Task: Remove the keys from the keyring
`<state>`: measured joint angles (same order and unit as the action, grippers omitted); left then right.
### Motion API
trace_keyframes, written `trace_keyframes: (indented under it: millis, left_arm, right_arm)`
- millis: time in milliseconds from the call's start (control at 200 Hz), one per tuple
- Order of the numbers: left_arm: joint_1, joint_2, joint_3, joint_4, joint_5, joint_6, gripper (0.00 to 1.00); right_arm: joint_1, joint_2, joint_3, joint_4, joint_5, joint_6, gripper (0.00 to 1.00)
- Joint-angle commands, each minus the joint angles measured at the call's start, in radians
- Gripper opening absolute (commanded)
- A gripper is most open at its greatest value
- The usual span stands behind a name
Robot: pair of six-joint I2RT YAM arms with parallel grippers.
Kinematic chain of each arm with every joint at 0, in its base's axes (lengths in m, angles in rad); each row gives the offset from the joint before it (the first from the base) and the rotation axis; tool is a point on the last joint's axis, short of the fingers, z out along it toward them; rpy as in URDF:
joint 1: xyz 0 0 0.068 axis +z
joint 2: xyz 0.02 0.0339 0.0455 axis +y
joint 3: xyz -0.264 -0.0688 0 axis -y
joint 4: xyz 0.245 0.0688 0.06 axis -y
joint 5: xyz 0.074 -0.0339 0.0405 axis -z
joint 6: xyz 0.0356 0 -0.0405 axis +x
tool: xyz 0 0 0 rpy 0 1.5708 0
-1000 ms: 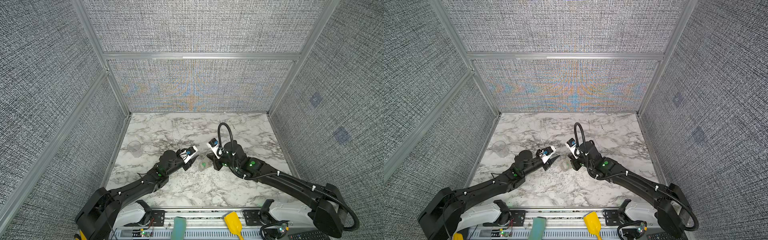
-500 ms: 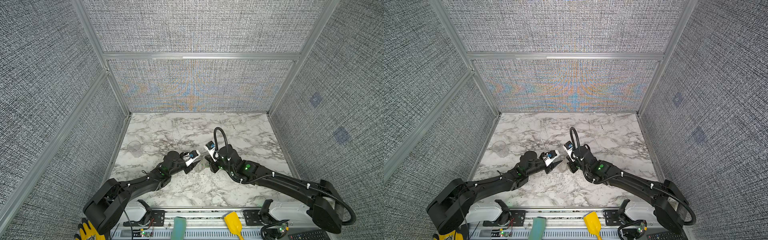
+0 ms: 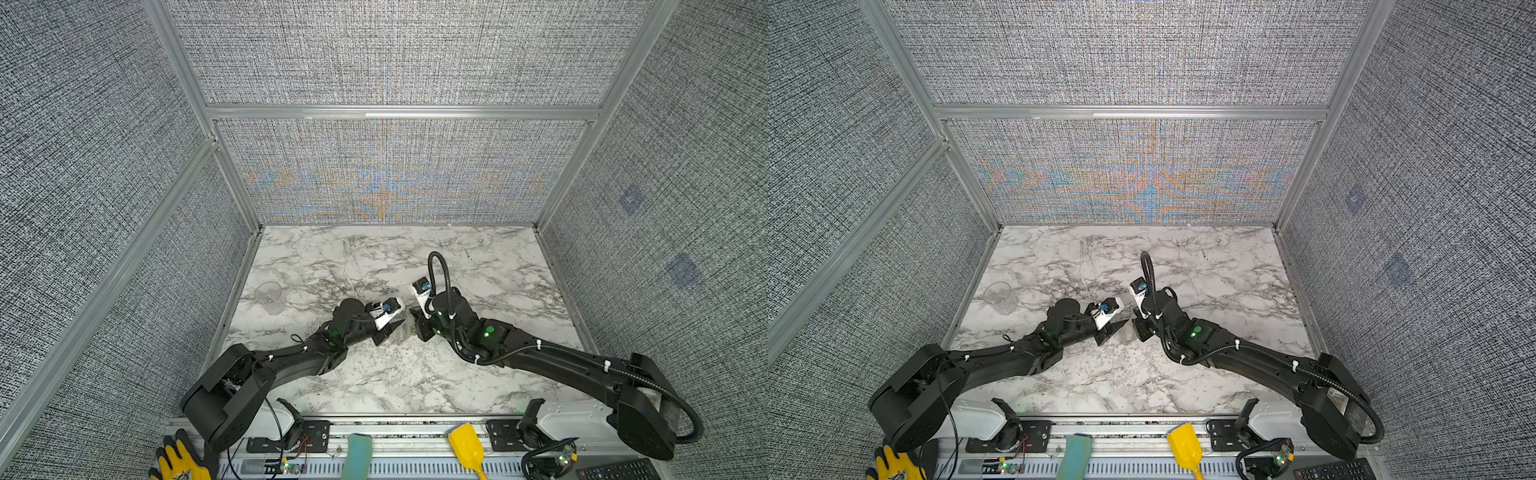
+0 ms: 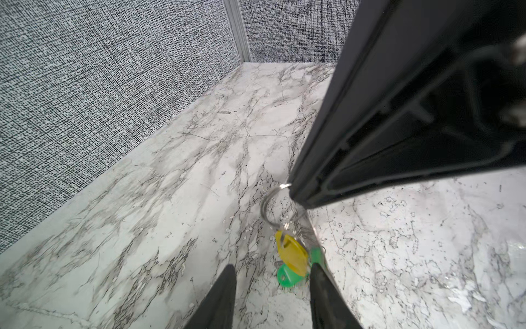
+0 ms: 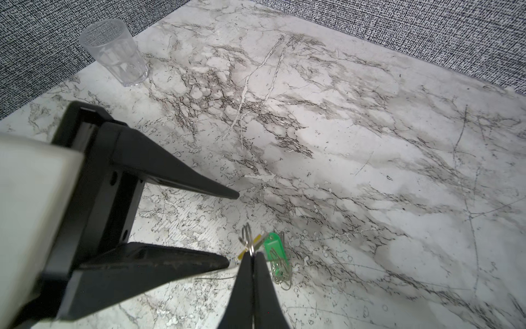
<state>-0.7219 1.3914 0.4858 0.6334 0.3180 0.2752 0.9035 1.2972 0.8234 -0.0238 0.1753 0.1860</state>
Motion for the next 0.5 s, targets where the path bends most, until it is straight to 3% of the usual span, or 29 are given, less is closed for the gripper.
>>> trace_keyframes:
  millis: [0, 495]
  left_arm:
    - [0.001, 0.006, 0.011, 0.037, 0.032, -0.012, 0.44]
    - [0.001, 0.006, 0.027, 0.012, 0.063, 0.000, 0.44]
  right_arm:
    - [0.003, 0.004, 0.009, 0.000, 0.015, 0.018, 0.00]
    - [0.003, -0.041, -0.045, 0.052, -0.024, -0.020, 0.00]
